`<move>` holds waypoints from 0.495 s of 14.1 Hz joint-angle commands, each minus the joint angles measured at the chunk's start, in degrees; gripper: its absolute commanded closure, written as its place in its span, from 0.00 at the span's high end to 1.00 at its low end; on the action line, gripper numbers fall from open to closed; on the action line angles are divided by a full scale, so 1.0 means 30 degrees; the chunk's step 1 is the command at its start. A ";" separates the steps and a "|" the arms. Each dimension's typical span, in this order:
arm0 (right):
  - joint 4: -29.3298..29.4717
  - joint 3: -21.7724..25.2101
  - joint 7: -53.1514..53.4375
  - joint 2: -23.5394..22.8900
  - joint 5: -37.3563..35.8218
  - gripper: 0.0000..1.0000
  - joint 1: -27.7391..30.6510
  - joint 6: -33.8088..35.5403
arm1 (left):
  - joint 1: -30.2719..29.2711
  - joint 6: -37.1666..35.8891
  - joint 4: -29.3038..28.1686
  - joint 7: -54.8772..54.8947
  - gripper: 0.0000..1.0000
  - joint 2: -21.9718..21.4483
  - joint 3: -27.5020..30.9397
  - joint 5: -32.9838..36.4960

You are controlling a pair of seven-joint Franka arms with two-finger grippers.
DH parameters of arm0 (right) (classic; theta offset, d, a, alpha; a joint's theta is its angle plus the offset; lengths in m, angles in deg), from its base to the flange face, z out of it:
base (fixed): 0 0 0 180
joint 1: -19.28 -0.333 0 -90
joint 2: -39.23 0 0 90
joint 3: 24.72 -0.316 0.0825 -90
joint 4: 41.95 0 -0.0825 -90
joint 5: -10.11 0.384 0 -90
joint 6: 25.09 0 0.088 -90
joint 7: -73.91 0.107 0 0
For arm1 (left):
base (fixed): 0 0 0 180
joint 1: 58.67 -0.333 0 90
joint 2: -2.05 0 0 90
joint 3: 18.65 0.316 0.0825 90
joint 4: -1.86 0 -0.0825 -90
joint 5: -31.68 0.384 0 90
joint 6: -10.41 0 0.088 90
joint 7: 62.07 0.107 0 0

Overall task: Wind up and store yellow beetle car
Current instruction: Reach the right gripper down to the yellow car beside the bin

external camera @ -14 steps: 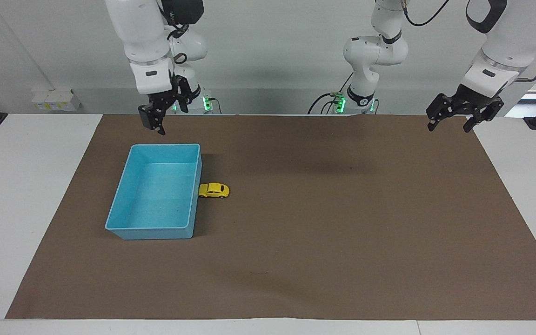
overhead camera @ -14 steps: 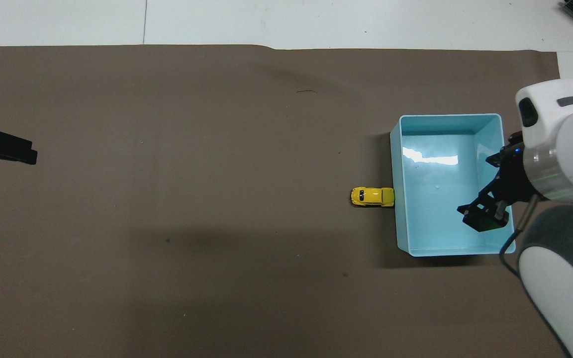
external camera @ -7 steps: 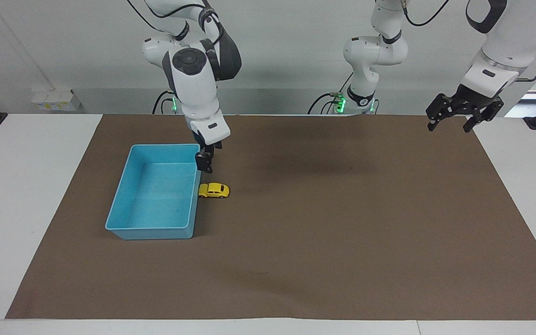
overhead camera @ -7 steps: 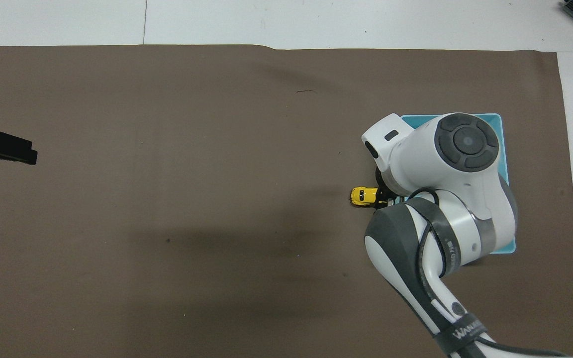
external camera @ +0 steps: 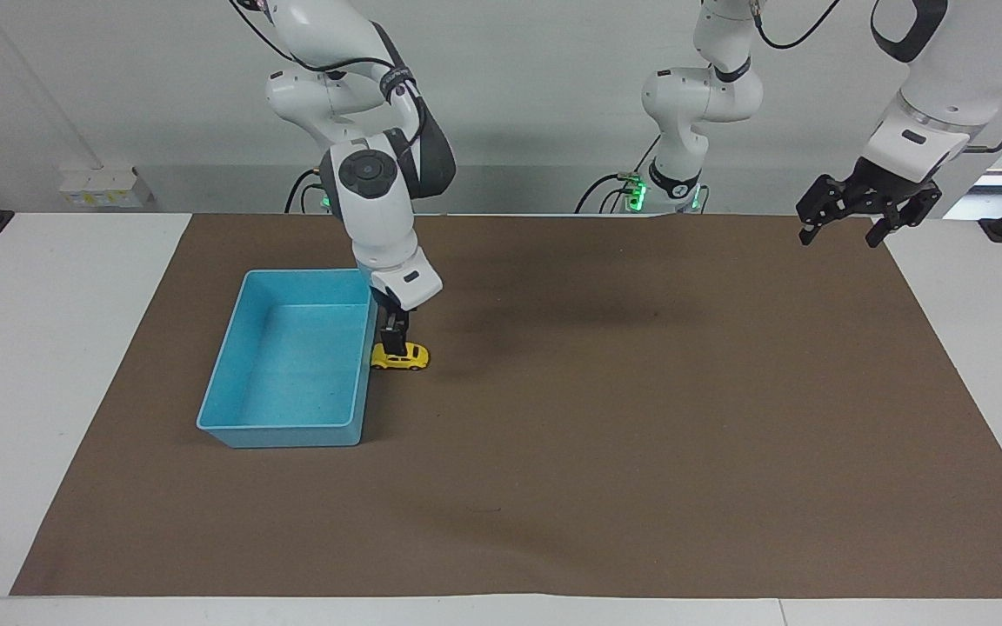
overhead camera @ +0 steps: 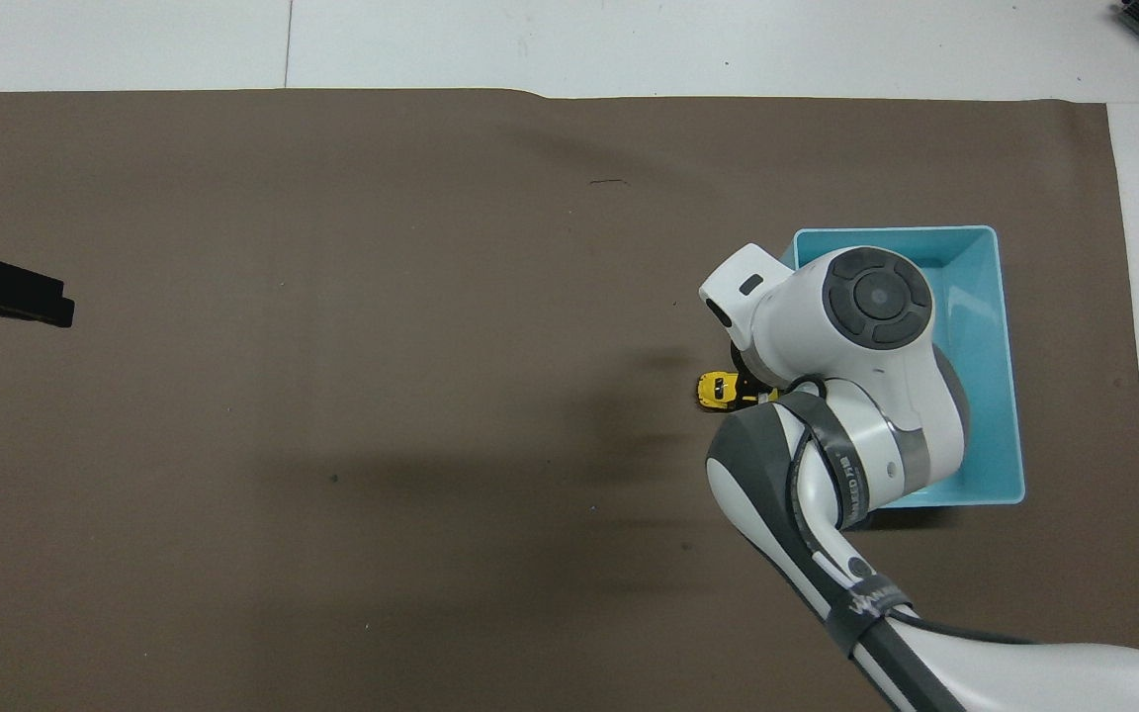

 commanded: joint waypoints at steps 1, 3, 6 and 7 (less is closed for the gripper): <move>-0.1268 -0.0088 -0.0626 -0.0299 -0.0482 1.00 0.0429 -0.1402 | -0.0233 -0.0077 -0.0423 -0.0040 1.00 -0.0428 -0.0108 -0.0263; -0.1269 -0.0088 -0.1063 -0.0271 -0.0540 0.98 0.0489 -0.1139 | -0.0233 -0.0077 -0.0423 -0.0040 1.00 -0.0428 -0.0108 -0.0263; -0.1036 -0.0087 -0.1183 -0.0300 -0.0804 0.00 0.0460 -0.0555 | -0.0233 -0.0077 -0.0423 -0.0040 1.00 -0.0428 -0.0108 -0.0263; -0.0715 -0.0088 -0.1213 -0.0358 -0.1094 0.00 0.0431 -0.0263 | -0.0204 -0.0077 -0.0423 -0.0040 1.00 -0.0428 -0.0108 -0.0263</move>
